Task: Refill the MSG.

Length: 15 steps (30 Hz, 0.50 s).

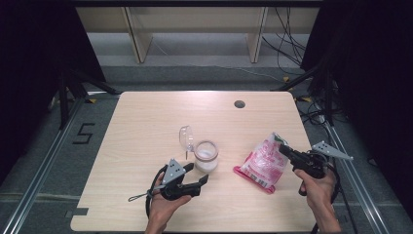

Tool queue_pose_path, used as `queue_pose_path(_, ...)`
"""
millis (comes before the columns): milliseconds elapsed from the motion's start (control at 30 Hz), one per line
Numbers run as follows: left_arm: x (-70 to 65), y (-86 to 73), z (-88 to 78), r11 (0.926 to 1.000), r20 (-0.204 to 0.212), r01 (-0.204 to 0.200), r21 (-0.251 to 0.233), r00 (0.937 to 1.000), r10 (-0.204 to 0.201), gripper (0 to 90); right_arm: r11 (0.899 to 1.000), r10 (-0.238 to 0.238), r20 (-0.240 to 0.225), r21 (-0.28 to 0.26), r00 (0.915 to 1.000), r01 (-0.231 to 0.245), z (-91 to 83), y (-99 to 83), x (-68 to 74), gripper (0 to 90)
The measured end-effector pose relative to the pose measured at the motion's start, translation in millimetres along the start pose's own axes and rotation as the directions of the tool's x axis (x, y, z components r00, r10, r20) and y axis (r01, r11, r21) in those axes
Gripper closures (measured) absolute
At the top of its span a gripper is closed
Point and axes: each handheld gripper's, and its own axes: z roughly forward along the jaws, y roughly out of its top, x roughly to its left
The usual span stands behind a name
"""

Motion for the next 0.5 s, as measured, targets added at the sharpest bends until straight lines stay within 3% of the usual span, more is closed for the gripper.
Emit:
queue_pose_path(33,2.1,0.4,0.1,0.9999,0.002,-0.015,0.002,0.9999,0.015,32.5,1.0,0.009,-0.002,0.011,1.0,-0.009,-0.6,0.1,0.4,89.2)
queue_pose_path(100,4.5,1.7,-1.6,0.9996,-0.016,-0.021,0.02,0.9996,0.022,32.1,0.999,-0.024,0.027,0.029,0.9993,0.023,-0.8,-0.7,-2.4,88.8)
queue_pose_path(133,5.2,1.8,-1.5,0.9999,-0.01,-0.011,0.013,0.9999,0.011,32.0,1.0,0.003,0.024,0.005,0.9997,-0.003,1.7,-3.4,-1.5,88.5)
queue_pose_path(233,7.2,4.4,-5.4,0.9996,-0.038,-0.004,0.029,0.9993,0.005,31.9,0.999,-0.033,0.067,0.041,0.9972,0.03,1.5,-4.5,-6.7,88.0)
queue_pose_path(267,8.1,5.2,-6.1,0.9994,-0.04,-0.009,0.032,0.9991,0.01,31.8,0.998,-0.025,0.054,0.052,0.9982,0.023,2.0,-4.8,-7.3,88.0)
queue_pose_path(300,9.6,6.2,-7.1,0.999,-0.045,-0.012,0.043,0.9989,0.014,31.7,0.999,-0.027,0.061,0.021,0.9978,0.026,4.2,-6.3,-8.5,88.0)
queue_pose_path(333,10.6,6.8,-7.7,0.9987,-0.05,-0.015,0.049,0.9986,0.017,31.6,1.0,0.008,0.061,0.022,0.9981,-0.01,3.5,-8.1,-7.5,88.0)
queue_pose_path(367,12.0,7.8,-8.4,0.9984,-0.048,-0.014,0.054,0.9987,0.017,31.6,1.0,0.011,0.054,0.019,0.9985,-0.012,4.1,-8.9,-8.5,88.0)
queue_pose_path(433,13.9,9.9,-10.4,0.9971,-0.056,-0.026,0.071,0.998,0.03,31.6,0.998,-0.028,0.09,0.051,0.9956,0.023,3.8,-9.2,-11.7,87.6)
queue_pose_path(467,14.7,11.1,-11.7,0.9969,-0.065,-0.026,0.074,0.9974,0.031,31.6,0.999,-0.024,0.083,0.025,0.9962,0.022,6.1,-10.7,-13.3,87.4)
queue_pose_path(500,15.7,12.5,-13.3,0.9972,-0.069,-0.025,0.071,0.9972,0.03,31.5,0.999,0.006,0.094,0.045,0.9956,-0.01,4.6,-11.0,-11.6,87.0)
